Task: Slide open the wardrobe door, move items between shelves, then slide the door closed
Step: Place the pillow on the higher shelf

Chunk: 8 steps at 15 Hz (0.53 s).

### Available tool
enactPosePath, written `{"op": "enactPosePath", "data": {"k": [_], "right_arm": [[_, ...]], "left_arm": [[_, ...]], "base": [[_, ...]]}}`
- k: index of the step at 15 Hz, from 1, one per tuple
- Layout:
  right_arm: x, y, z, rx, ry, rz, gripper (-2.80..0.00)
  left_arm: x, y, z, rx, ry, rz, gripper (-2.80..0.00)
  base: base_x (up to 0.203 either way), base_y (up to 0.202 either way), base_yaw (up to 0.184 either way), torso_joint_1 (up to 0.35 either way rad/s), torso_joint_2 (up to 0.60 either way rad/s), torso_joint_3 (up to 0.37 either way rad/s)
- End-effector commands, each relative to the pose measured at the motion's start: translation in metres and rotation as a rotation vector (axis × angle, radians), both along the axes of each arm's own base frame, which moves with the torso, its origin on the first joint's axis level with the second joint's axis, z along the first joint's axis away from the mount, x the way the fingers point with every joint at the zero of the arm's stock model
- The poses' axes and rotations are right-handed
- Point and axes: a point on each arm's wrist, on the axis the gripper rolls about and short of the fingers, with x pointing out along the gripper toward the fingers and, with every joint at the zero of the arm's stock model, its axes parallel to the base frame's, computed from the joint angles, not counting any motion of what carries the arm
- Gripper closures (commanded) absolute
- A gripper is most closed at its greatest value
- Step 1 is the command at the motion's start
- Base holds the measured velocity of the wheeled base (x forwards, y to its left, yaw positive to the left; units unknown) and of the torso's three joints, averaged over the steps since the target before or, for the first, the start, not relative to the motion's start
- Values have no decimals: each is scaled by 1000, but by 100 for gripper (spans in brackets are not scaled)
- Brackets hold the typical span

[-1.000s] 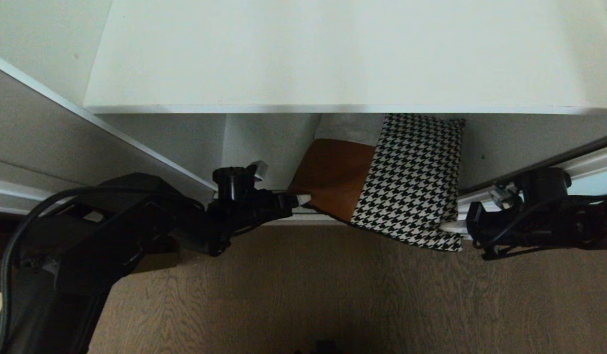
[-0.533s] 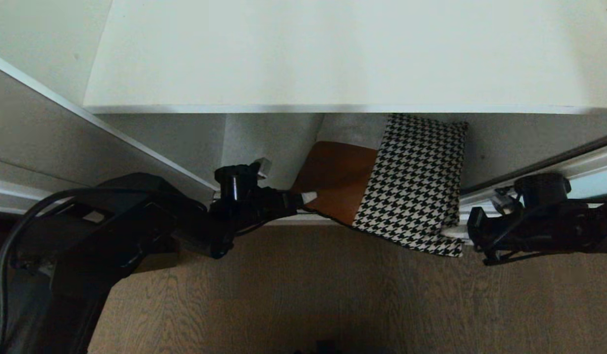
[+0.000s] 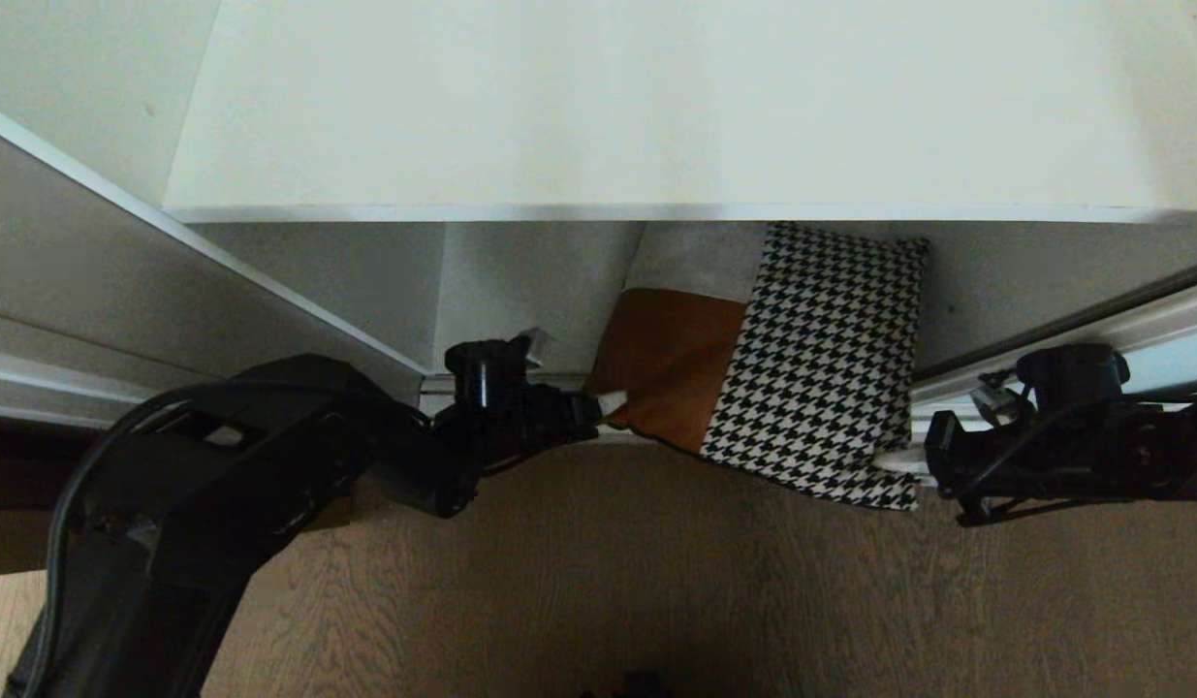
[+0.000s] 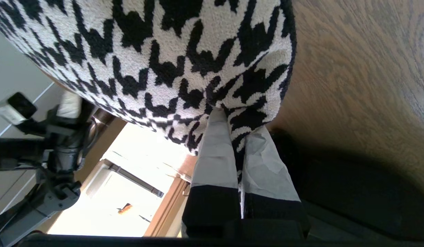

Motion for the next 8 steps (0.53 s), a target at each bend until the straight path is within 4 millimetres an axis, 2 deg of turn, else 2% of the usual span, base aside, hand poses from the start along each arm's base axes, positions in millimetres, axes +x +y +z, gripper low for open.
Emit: {"op": "enactPosePath", "data": {"k": [1, 8], "right_arm": [[0, 0, -1, 6, 4, 1, 0], [0, 0, -1, 8, 3, 1, 0]], "left_arm": [[1, -4, -12, 7, 24, -9, 0], [-1, -7, -23, 25, 73, -16, 0]], "base": [[0, 0, 0, 0, 0, 0], [0, 0, 0, 0, 0, 0]]}}
